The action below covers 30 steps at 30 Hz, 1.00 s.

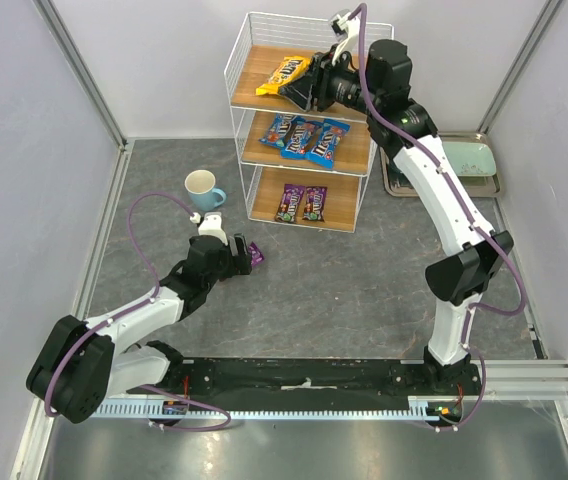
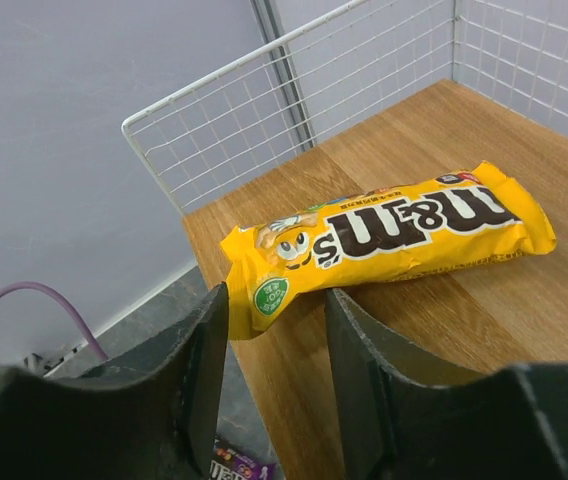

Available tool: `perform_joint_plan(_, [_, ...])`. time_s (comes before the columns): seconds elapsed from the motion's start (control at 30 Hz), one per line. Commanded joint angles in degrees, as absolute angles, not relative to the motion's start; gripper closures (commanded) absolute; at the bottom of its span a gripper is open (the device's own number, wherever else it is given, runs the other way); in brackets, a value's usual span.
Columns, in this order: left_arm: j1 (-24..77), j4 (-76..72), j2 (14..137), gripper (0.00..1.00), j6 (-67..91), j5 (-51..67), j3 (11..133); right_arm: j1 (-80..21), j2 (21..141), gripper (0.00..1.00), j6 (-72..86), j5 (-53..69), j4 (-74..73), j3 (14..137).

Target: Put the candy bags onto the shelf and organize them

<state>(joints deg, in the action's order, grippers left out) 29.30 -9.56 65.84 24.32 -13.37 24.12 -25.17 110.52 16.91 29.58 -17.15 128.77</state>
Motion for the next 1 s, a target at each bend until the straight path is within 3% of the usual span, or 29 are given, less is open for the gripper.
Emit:
perform_joint_plan(0.0, [28.9, -12.1, 65.4, 0.08, 24.2, -13.7, 23.9, -24.9, 106.4, 0.45, 16.1, 28.5, -12.8, 128.1])
perform_joint_plan(0.17, [28.9, -12.1, 65.5, 0.08, 24.2, -13.6, 23.9, -24.9, 103.5, 0.35, 16.4, 26.1, -11.0, 126.7])
perform_joint_plan(0.43, [28.9, -12.2, 65.4, 0.08, 24.2, -13.7, 23.9, -25.0, 95.1, 0.3, 17.0, 21.9, -8.5, 118.8])
perform_joint_plan(0.53, [28.9, -12.1, 65.1, 0.08, 24.3, -14.0, 23.8, -28.2, 89.6, 0.29, 16.7, 22.3, -7.3, 110.4])
perform_joint_plan(0.7, [28.9, -12.2, 64.8, 0.08, 24.9, -14.8, 23.6, -47.3, 77.6, 0.29, 12.6, 10.1, -2.5, 85.9])
perform_joint_plan(0.87, [28.7, -11.5, 64.1, 0.08, 25.6, -16.8, 23.5, -55.5, 68.5, 0.32, 25.7, -1.5, 17.3, 54.3])
perform_joint_plan(0.97, [28.7, -11.4, 62.8, 0.08, 26.2, -17.9, 22.9, -59.2, 68.7, 0.32, 29.4, -10.7, 18.9, 46.2])
